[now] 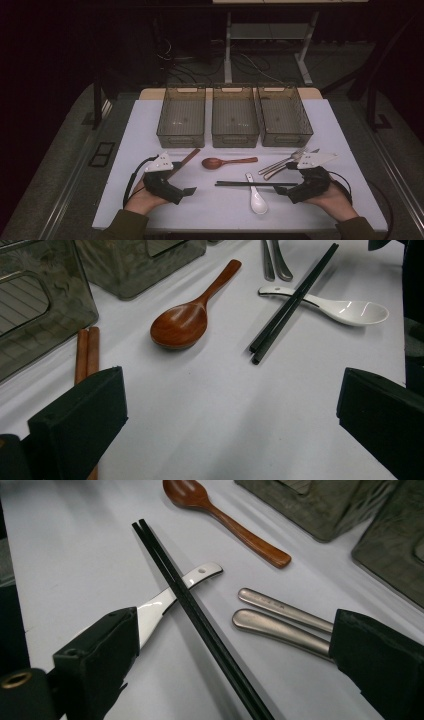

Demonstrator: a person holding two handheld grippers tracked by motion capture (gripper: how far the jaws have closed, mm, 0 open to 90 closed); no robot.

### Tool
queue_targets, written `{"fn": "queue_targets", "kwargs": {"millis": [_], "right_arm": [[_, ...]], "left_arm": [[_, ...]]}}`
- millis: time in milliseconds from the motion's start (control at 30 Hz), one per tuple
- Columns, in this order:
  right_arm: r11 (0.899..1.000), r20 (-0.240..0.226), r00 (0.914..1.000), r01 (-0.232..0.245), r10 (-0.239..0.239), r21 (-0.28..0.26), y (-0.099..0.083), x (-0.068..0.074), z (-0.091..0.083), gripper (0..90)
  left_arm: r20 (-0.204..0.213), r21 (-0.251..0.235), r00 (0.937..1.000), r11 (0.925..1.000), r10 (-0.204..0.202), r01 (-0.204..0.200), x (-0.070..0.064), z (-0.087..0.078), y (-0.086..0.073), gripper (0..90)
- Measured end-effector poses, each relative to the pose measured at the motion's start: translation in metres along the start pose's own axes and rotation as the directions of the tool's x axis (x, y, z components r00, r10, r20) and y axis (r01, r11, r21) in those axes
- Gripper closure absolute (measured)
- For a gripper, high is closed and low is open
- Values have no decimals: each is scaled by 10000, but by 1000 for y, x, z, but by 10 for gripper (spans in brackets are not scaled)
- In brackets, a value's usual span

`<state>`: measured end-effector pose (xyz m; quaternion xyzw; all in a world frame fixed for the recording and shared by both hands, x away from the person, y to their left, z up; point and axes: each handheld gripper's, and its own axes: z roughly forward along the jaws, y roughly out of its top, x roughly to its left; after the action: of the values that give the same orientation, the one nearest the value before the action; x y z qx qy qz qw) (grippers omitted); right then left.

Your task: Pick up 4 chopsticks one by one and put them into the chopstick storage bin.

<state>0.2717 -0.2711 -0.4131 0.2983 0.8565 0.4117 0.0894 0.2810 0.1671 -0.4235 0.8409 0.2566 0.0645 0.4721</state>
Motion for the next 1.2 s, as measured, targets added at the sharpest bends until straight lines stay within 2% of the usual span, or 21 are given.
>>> {"fn": "queue_targets", "kwargs": {"millis": [67,300,367,467,667,833,967,1100,1200], "right_arm": [[9998,-330,9993,155,-153,82,3,0,4,160],[9966,-685,9962,580,-539,590,13,4,20,183],[9955,-859,9943,686,-629,649,15,4,24,228],[9945,-907,9937,733,-664,749,18,4,29,237],[9880,-1477,9860,961,-778,1208,22,3,42,394],[9791,-1607,9819,1263,-1006,1593,20,4,48,499],[9756,-1634,9803,1388,-1110,1699,19,5,48,561],[9684,-1622,9773,1658,-1361,1865,18,4,50,584],[9660,-1624,9776,1654,-1340,1987,17,5,51,600]], "left_arm": [[-5,4,10000,10000,-2,2,0,0,0,0],[43,28,10000,10000,23,-23,-1,1,0,0],[61,26,10000,10000,48,-48,-1,0,0,0],[62,-7,10000,10000,6,-6,-1,0,0,0],[103,-10,9999,10000,-7,7,-1,1,0,0],[152,28,9999,10000,23,-23,-1,2,0,0],[182,47,9998,10000,56,-57,-1,2,0,0],[203,46,9998,10000,58,-59,-1,3,0,0],[226,86,9997,9999,93,-95,-2,2,0,0]]}}
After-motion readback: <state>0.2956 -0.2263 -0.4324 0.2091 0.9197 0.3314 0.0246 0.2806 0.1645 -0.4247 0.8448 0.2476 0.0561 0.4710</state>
